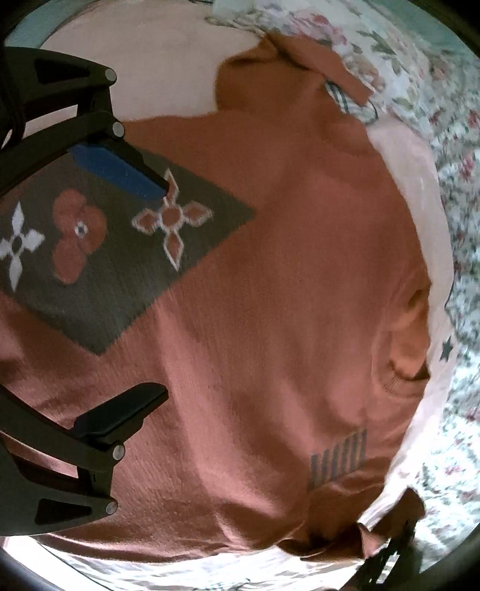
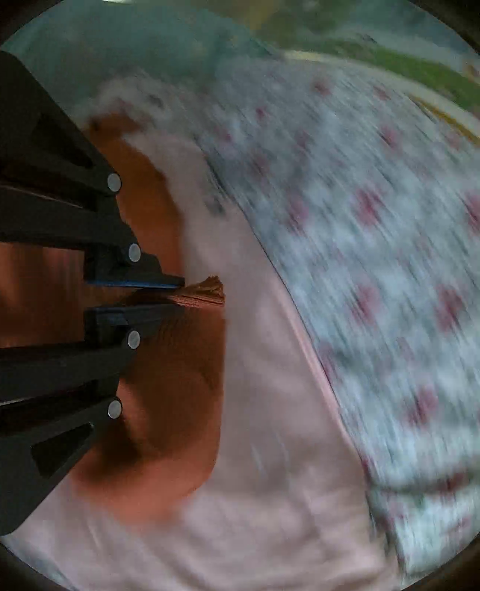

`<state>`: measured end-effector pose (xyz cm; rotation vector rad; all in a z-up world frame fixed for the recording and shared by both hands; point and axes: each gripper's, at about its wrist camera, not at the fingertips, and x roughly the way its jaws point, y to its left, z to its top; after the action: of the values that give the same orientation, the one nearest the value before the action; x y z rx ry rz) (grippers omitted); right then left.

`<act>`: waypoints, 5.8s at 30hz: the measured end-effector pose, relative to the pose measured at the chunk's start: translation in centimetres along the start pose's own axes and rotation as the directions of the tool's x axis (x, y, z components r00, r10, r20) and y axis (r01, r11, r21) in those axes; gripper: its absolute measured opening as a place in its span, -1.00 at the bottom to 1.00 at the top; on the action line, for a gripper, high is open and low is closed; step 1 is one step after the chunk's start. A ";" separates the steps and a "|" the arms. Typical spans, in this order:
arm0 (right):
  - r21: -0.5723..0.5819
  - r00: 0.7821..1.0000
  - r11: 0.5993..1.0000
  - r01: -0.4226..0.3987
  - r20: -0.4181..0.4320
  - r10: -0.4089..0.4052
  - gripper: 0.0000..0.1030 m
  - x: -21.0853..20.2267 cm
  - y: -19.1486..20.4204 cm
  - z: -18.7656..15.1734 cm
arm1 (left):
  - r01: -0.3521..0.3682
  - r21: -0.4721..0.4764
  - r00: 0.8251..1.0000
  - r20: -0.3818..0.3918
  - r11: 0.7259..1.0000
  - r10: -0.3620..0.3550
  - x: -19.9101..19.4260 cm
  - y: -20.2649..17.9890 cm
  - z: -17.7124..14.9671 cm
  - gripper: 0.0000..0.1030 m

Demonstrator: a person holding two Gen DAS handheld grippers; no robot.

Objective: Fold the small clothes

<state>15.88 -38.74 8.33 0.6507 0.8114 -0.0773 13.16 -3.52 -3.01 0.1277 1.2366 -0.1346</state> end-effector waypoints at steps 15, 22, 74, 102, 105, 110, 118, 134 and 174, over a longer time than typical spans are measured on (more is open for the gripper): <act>-0.057 0.883 0.949 -0.309 -0.388 0.264 -0.85 17.9 19.0 -14.5 | 0.090 -0.216 0.995 0.060 0.972 -0.079 -1.9 9.2 -2.9 0.93; -0.004 0.850 0.953 -0.302 -0.453 0.267 -0.57 19.7 17.7 -15.0 | 0.158 -0.263 0.985 0.115 0.952 -0.132 -1.0 11.2 -0.1 0.93; -0.049 0.915 0.926 0.373 -0.145 -0.376 -0.80 6.0 -5.2 -8.0 | 0.164 -0.047 0.971 0.184 0.985 -0.153 6.4 10.0 8.8 -0.95; -0.097 0.951 0.986 0.134 -0.268 -0.156 -0.13 5.6 3.0 -14.4 | -0.423 -0.172 0.891 0.099 0.890 0.442 8.5 26.5 17.7 0.72; -0.113 0.955 0.986 0.119 -0.258 -0.145 -0.13 5.0 3.9 -14.3 | -0.307 -0.266 0.942 0.056 0.914 0.332 9.6 29.6 18.6 -0.31; -0.116 0.964 0.989 0.090 -0.240 -0.116 -0.13 4.1 4.3 -14.3 | -0.174 -0.356 0.964 0.128 0.918 0.233 6.8 30.9 17.6 -0.93; -0.095 0.966 0.994 0.059 -0.247 -0.081 -0.13 4.2 5.1 -15.3 | 0.072 -0.307 0.949 0.315 0.949 0.029 -0.7 23.0 12.9 -0.95; -0.015 0.971 0.995 0.098 -0.219 -0.099 -0.13 1.9 1.4 -15.9 | 0.315 0.093 0.918 0.224 0.945 -0.328 2.2 -6.0 11.5 -0.91; 0.077 0.998 0.995 0.066 -0.027 -0.064 -0.80 2.6 -0.7 -9.4 | -0.027 -0.329 0.989 0.131 0.944 0.074 4.9 15.1 3.3 -0.31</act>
<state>11.40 -33.47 1.41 0.6999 0.8564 -0.1609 20.36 10.69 -6.19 -0.1365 1.0963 0.1062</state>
